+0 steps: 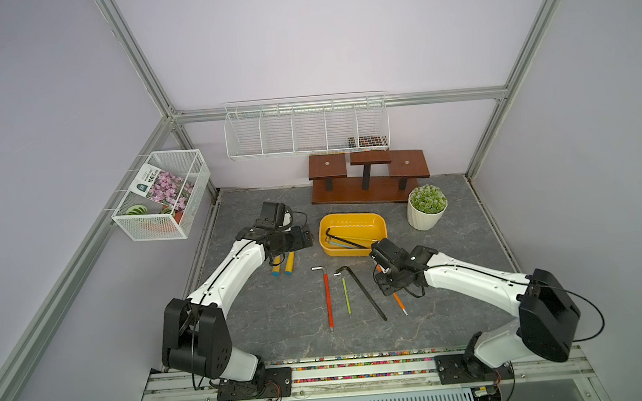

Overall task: Put the hex key on the desktop into the storage box
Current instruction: Pick up the Allen key from the center of the board.

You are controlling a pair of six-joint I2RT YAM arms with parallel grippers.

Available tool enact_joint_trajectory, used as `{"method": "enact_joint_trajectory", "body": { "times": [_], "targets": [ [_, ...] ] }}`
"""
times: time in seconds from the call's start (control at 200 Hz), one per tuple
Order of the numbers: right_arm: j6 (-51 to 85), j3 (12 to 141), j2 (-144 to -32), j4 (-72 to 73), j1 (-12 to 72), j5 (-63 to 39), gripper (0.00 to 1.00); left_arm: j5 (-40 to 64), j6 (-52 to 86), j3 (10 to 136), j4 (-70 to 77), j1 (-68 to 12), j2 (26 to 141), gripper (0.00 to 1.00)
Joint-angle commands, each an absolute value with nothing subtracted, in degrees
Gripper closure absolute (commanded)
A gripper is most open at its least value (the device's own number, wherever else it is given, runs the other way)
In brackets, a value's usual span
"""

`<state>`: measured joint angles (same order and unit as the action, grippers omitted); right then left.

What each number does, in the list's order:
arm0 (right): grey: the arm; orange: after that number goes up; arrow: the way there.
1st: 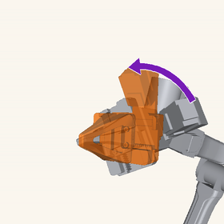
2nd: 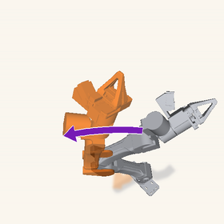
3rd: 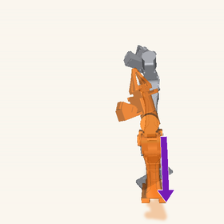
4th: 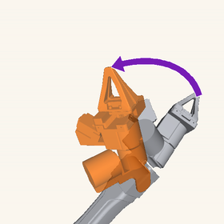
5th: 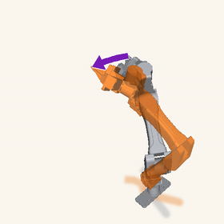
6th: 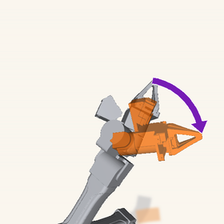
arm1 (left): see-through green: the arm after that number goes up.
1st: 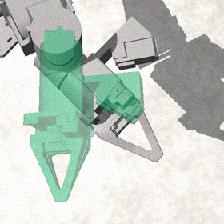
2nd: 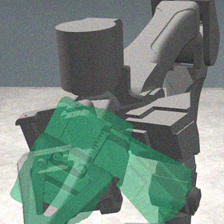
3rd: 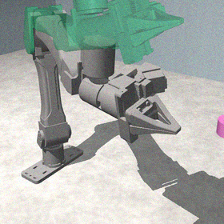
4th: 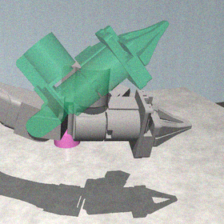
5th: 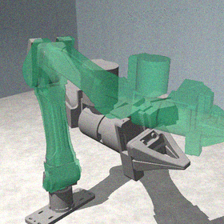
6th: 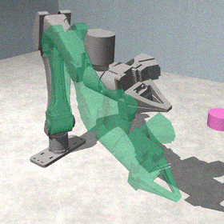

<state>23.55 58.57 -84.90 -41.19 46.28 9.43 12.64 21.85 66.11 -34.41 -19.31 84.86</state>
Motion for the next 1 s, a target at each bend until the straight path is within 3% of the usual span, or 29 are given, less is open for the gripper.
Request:
{"method": "enact_joint_trajectory", "body": {
  "times": [0.0, 0.23, 0.605, 0.994],
  "targets": [
    [20.98, 62.11, -83.87, -42.45, 46.58, 10.5, 1.0, 15.93, 22.14, 69.17, -32.44, -19.6, 84.11, 0.0],
    [18.71, 66.04, -84.64, -43.09, 46.58, 10.79, 1.0, 18.09, 18.55, 78.68, -34.1, -19.62, 92.3, 0.0],
    [13.54, 71.69, -86.45, -43.69, 45.89, 12.53, 1.0, 17.67, 20.88, 74.64, -30.29, -19.6, 93.71, 0.0],
    [5.59, 84.95, -97.15, -45.7, 42.23, 11.1, 1.0, 20.53, 21.17, 75.85, -31.72, -19.6, 96.0, 0.04]
  ]
}}
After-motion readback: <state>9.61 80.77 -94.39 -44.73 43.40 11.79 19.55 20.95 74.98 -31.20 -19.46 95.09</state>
